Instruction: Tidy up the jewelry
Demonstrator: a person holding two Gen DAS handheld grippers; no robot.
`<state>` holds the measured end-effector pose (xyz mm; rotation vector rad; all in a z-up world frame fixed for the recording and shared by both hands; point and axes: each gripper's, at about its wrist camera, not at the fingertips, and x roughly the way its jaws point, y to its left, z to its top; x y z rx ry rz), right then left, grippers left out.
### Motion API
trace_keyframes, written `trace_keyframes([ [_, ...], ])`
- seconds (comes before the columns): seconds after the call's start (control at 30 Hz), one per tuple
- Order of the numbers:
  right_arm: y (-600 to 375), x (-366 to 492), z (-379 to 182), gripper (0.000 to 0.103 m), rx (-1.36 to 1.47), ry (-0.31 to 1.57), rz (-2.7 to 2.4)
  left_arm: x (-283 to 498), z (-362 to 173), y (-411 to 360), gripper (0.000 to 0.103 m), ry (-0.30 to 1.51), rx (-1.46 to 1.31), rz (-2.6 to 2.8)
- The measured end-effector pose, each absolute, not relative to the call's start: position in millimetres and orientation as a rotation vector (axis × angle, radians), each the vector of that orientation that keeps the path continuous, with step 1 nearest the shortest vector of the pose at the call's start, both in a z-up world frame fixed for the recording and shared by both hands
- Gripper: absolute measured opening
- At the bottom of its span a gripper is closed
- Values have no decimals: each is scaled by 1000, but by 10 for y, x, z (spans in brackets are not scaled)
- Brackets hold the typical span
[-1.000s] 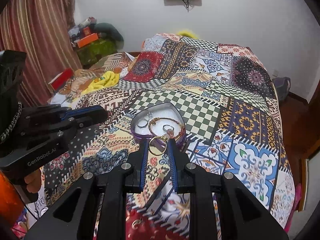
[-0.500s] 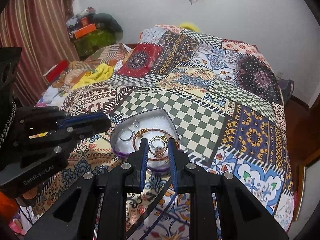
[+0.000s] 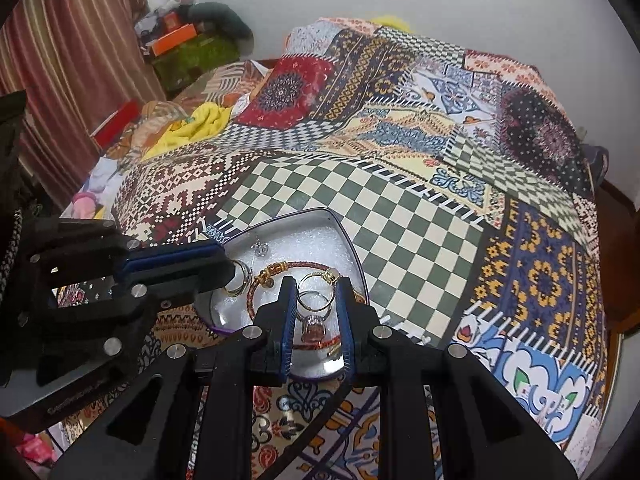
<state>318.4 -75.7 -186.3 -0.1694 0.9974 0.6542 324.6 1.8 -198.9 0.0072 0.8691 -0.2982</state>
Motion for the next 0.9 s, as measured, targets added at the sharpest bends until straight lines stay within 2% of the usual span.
trace_keyframes([
  [0.47,-697,3182,-1920,18,-195,1011,658,3276,-2021,57,5,896,-11,-303],
  [0.77,-714,3052,-1757,19,-229,977,628,3121,-1817,98,5,851,-13,-282],
  [0.9,-753,2958,-1614,19,-217,949,616,3013,-1704,100,13,827,4,-265],
])
